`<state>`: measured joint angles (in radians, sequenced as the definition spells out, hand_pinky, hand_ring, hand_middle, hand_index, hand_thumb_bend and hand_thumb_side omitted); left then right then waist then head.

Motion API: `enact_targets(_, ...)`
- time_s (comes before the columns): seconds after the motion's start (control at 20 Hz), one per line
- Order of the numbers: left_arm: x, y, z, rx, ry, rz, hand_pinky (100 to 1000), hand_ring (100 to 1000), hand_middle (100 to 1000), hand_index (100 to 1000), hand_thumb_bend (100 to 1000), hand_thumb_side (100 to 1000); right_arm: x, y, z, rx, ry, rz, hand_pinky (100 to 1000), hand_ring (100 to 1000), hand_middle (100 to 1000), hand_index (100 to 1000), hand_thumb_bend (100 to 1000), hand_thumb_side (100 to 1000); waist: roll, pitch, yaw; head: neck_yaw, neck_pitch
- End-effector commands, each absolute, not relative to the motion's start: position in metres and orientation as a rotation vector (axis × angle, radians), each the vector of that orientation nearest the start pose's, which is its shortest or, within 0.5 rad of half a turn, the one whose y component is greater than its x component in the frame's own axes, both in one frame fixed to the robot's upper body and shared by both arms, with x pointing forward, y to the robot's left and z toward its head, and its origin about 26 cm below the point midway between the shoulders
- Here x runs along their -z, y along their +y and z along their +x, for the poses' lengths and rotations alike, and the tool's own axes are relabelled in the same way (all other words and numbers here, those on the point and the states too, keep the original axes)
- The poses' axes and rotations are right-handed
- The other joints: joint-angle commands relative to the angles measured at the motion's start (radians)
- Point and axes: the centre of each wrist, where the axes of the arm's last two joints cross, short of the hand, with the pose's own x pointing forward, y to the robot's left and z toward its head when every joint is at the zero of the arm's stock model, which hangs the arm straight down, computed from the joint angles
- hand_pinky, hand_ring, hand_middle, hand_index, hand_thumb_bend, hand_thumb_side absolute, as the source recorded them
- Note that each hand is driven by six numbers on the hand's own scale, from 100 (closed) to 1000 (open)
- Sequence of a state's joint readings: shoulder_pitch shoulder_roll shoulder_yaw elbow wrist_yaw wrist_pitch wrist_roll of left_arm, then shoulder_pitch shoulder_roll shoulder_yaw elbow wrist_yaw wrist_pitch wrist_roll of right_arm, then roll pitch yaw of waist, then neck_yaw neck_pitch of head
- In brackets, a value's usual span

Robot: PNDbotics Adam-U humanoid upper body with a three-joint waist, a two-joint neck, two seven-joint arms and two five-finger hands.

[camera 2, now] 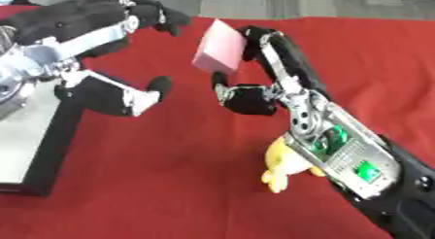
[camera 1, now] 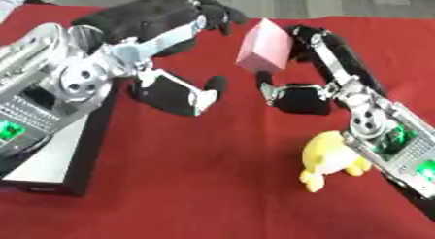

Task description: Pick up the objects with one hand, pass them to the other hand, and then place them into the box on the other side of the table.

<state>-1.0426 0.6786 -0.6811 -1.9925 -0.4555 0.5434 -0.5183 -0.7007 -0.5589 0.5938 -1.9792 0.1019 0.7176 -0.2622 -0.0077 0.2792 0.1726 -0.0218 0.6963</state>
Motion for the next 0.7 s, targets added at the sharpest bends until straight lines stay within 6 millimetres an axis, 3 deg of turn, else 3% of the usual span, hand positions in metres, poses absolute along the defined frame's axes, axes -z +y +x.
enact_targets(0.05,-0.3265,0.1149,0.2772,1.698,-1.781,0.767,1000,877,803,963,159,194,-0.2465,-0.1347,0.2883,-0.817,-1.91,-0.545,779,721,606,533,100,100,0.005,-0.025,-0.002,-0.001,0.002)
enact_targets(0.7,-0.3252,0.1105,0.2759,1.711,-1.746,0.743,1000,886,808,966,106,195,-0.2454,-0.1331,0.2877,-0.84,-1.934,-0.547,779,720,604,531,100,100,0.004,-0.023,-0.007,0.013,0.039)
